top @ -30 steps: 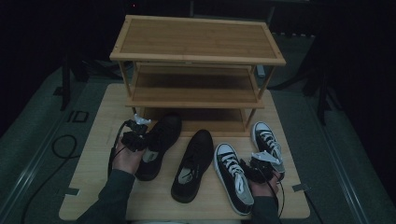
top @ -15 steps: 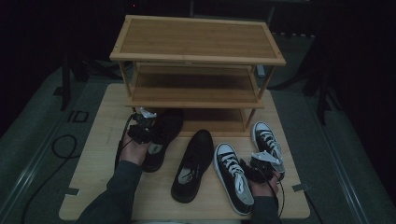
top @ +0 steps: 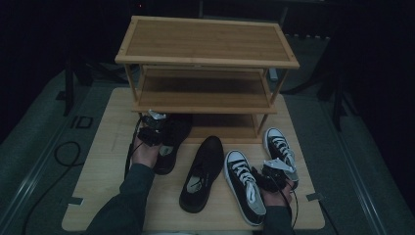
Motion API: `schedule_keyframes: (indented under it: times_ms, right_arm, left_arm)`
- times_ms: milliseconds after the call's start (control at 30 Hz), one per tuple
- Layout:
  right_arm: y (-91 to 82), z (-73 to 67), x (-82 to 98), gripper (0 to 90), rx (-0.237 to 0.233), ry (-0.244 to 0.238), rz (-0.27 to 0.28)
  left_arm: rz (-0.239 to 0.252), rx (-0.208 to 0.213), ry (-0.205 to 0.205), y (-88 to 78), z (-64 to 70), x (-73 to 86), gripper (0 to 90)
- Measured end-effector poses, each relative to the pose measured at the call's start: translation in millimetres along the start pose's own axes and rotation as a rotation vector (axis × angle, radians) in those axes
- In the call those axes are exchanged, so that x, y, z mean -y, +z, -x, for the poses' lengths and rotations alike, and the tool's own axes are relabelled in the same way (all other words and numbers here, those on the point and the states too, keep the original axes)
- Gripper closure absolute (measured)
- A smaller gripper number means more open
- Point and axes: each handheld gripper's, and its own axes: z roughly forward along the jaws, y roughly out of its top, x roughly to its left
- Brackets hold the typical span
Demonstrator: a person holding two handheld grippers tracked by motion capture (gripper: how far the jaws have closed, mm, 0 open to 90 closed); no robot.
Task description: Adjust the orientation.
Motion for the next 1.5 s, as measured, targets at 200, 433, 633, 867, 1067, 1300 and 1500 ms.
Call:
schedule_keyframes:
  times_ms: [200, 433, 633, 867, 1067, 1300, 1500]
  right_arm:
    - [0.0, 0.0, 0.0, 49.1, 0.000, 0.000, 0.000]
    - [0.0, 0.0, 0.0, 49.1, 0.000, 0.000, 0.000]
    - [0.2, 0.1, -0.1, 49.0, -0.001, 0.000, 0.000]
    - [0.2, 0.1, -0.1, 48.9, -0.001, 0.001, 0.000]
    - [0.3, 0.2, -0.1, 48.9, 0.000, 0.000, 0.001]
    - [0.3, 0.2, -0.2, 48.9, 0.000, 0.000, 0.001]
    - [0.2, 0.0, -0.2, 48.9, -0.001, 0.004, 0.000]
  left_arm:
    - [-0.012, 0.000, 0.003, 4.1, -6.5, 1.4, 85.4]
    - [-0.010, 0.025, -0.010, 2.8, -13.4, 5.0, 66.6]
    - [0.030, 0.061, -0.047, -16.0, -16.3, 9.6, 59.0]
    - [0.069, 0.090, -0.028, -41.1, -14.3, 14.9, 58.5]
    - [0.115, 0.129, 0.001, -65.9, -7.7, 20.4, 56.9]
    - [0.132, 0.153, 0.033, -87.8, -0.9, 29.0, 55.9]
    - [0.128, 0.159, 0.037, -95.7, 0.1, 40.8, 55.7]
